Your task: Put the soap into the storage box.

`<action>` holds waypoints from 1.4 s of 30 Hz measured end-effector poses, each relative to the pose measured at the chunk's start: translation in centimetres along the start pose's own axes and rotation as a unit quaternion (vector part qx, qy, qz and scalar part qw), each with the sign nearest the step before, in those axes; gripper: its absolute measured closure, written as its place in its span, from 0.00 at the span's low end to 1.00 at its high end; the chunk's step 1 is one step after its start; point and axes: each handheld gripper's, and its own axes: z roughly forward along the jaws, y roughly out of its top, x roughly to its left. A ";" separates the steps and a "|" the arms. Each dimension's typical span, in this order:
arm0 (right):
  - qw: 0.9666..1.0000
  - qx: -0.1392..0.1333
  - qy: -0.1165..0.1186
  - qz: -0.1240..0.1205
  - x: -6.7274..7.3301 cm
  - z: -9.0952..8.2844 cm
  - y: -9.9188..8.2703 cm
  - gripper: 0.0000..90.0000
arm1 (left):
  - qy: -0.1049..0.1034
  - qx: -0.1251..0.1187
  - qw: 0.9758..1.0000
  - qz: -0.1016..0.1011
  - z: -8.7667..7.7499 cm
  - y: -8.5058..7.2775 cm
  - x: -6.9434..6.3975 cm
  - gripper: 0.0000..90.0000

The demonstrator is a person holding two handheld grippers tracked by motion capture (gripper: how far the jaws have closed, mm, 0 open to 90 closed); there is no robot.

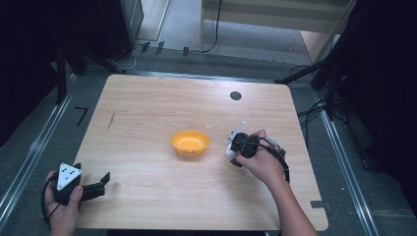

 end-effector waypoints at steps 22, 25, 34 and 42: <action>0.999 -0.018 -0.004 -0.026 -0.4 -1.6 3.5 0.56 | -0.002 -0.001 1.000 -0.001 0.0 0.0 0.0 0.00; 0.999 -0.017 -0.005 -0.036 -0.4 -1.7 4.1 0.56 | -0.003 0.000 1.000 -0.001 0.0 0.0 0.0 0.00; 0.999 -0.023 -0.006 -0.049 -0.2 -2.2 5.8 0.56 | -0.003 -0.001 1.000 -0.003 0.0 0.0 0.1 0.00; 0.997 -0.029 -0.006 -0.065 0.0 -2.9 7.7 0.56 | -0.004 -0.002 1.000 -0.004 0.0 0.0 0.1 0.00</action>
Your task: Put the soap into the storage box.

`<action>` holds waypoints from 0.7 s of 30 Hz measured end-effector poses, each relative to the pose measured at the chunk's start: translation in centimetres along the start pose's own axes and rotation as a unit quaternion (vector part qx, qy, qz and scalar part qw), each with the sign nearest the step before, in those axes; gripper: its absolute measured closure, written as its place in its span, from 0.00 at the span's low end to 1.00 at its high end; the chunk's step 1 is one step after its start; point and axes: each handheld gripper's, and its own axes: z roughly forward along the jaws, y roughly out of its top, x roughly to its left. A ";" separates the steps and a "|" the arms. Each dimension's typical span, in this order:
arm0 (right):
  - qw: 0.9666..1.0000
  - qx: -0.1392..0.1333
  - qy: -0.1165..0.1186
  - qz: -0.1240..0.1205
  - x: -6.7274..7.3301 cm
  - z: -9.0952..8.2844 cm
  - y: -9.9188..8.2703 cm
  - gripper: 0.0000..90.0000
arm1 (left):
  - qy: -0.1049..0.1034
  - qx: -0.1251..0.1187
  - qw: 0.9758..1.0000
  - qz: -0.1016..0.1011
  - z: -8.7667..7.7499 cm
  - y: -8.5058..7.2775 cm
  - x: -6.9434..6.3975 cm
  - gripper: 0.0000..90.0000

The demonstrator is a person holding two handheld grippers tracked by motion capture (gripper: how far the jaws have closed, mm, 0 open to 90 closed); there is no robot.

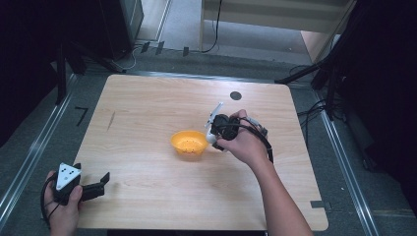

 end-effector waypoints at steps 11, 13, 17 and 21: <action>1.000 -0.006 0.006 -0.017 0.2 0.1 2.1 0.56 | -0.001 0.000 1.000 0.000 0.0 0.0 0.0 0.00; 1.000 -0.009 0.009 -0.017 0.3 0.0 2.5 0.56 | -0.001 0.000 1.000 0.000 0.0 0.0 0.0 0.00; 1.000 -0.006 0.008 -0.023 0.3 0.0 3.0 0.56 | -0.001 -0.001 1.000 0.000 0.0 0.0 0.0 0.00; 1.000 -0.005 0.007 -0.029 0.3 0.2 3.7 0.56 | -0.002 -0.002 1.000 -0.001 0.0 0.0 0.0 0.00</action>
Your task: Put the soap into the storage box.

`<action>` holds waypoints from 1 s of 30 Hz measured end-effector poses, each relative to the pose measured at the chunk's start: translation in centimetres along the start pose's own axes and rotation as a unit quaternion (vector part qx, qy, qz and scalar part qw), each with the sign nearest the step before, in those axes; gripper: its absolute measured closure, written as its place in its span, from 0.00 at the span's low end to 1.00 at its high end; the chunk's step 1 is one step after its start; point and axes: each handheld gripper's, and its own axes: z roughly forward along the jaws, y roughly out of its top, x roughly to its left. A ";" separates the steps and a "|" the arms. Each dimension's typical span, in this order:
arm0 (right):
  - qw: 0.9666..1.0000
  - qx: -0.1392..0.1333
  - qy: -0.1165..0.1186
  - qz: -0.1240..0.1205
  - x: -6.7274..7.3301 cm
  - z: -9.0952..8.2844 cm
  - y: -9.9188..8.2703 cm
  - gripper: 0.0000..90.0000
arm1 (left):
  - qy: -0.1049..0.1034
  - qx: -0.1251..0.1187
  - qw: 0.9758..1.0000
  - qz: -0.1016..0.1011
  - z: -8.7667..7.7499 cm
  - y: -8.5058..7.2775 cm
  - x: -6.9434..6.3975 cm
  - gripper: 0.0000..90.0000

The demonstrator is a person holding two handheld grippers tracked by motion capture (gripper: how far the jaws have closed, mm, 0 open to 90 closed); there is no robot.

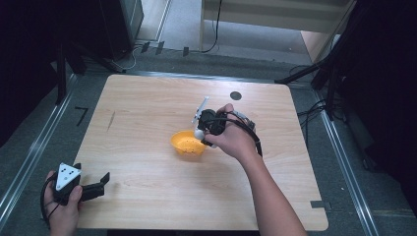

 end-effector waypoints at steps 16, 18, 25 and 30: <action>1.000 0.005 0.009 -0.018 0.5 1.5 2.7 0.56 | -0.002 0.000 1.000 0.000 0.0 0.0 0.0 0.00; 1.000 0.005 0.010 -0.022 0.5 1.7 2.9 0.56 | -0.002 -0.001 1.000 0.000 0.0 0.0 0.0 0.00; 0.999 0.009 0.016 -0.034 0.5 2.8 3.6 0.56 | -0.001 0.000 1.000 0.001 0.0 0.0 0.0 0.00; 0.999 0.023 0.024 -0.040 0.8 3.9 4.1 0.56 | -0.002 0.000 1.000 0.001 0.0 0.0 0.0 0.00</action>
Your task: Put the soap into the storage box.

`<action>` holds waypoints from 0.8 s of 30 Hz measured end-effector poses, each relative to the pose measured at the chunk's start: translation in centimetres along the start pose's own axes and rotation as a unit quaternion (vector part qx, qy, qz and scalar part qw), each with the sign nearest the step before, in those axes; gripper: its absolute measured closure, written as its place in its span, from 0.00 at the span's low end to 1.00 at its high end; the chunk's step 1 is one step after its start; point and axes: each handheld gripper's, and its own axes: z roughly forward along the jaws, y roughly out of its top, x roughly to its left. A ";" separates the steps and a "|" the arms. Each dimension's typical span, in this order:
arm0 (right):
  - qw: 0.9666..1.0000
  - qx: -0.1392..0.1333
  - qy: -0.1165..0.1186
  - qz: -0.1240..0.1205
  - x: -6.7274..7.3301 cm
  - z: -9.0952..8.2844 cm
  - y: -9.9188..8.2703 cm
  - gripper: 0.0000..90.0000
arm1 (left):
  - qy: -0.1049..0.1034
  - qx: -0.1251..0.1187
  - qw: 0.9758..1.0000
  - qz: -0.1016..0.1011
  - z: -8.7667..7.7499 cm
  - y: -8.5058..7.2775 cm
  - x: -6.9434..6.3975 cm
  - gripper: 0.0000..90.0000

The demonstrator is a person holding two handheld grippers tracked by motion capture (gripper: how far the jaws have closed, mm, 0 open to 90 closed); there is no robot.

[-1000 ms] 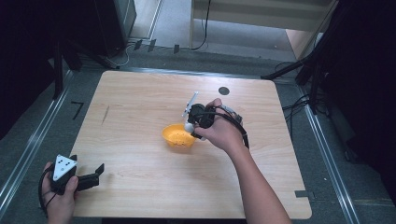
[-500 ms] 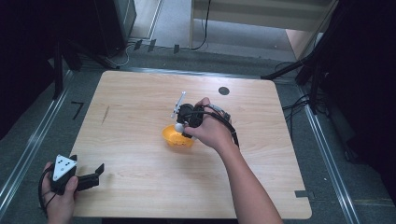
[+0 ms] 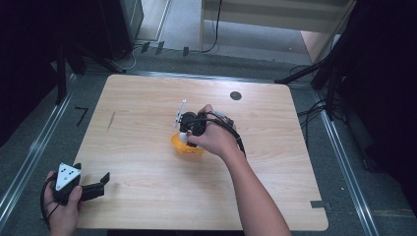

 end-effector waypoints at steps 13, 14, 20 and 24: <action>1.000 0.004 0.010 -0.007 -0.2 1.7 0.4 0.56 | 0.000 0.000 1.000 0.000 0.0 0.0 0.0 0.00; 1.000 0.004 0.010 -0.007 -0.2 1.7 0.4 0.56 | 0.000 0.000 1.000 0.000 0.0 0.0 0.0 0.00; 1.000 -0.002 0.017 0.014 -0.5 2.0 0.1 0.55 | 0.000 -0.001 1.000 0.000 0.0 0.0 0.0 0.00; 0.999 -0.021 0.019 0.033 -0.6 1.5 -0.2 0.47 | 0.000 0.000 1.000 0.000 0.0 0.0 0.0 0.00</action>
